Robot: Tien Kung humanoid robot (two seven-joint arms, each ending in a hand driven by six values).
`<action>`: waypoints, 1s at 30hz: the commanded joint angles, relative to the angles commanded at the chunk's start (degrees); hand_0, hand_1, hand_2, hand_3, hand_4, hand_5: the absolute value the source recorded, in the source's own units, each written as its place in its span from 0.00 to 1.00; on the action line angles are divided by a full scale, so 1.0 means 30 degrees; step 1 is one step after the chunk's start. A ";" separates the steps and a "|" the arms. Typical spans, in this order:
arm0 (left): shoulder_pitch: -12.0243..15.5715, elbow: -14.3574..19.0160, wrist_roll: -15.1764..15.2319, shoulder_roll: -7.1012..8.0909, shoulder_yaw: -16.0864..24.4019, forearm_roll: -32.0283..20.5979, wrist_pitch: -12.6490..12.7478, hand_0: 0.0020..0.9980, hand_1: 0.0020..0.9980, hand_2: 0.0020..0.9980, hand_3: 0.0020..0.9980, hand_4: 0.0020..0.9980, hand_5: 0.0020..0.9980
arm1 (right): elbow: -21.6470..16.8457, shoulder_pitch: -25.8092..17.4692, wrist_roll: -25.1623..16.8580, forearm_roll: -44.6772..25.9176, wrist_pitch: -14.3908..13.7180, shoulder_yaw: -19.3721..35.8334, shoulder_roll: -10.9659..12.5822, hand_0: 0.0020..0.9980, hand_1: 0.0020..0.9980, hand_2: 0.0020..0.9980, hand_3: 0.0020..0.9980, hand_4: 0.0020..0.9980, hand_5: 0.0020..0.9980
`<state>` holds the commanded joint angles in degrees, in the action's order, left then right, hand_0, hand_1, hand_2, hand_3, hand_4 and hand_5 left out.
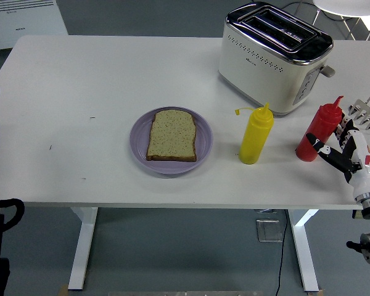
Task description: Pick up the cup,pour liquid into bread,place the cup on the desk
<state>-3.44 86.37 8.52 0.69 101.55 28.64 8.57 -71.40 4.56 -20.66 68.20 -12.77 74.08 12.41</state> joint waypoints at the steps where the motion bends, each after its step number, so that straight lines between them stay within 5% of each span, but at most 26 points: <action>1: 0.0002 -0.0003 -0.0001 -0.0001 -0.0007 0.0000 0.0000 0.80 0.76 0.76 0.74 0.45 1.00 | 0.0078 0.0066 -0.0012 -0.0064 -0.0032 -0.0040 -0.0009 1.00 0.92 0.99 1.00 0.92 0.33; 30: 0.0015 -0.0031 0.0008 -0.0013 0.0103 0.0011 0.0002 0.80 0.76 0.76 0.74 0.45 1.00 | 0.1620 0.2155 -0.0479 -0.2057 -0.0945 -0.1771 -0.0389 0.93 0.82 0.90 0.98 0.91 0.28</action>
<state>-3.39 86.27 8.55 0.65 101.86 28.67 8.57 -66.54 11.02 -22.09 62.03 -15.60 68.77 11.25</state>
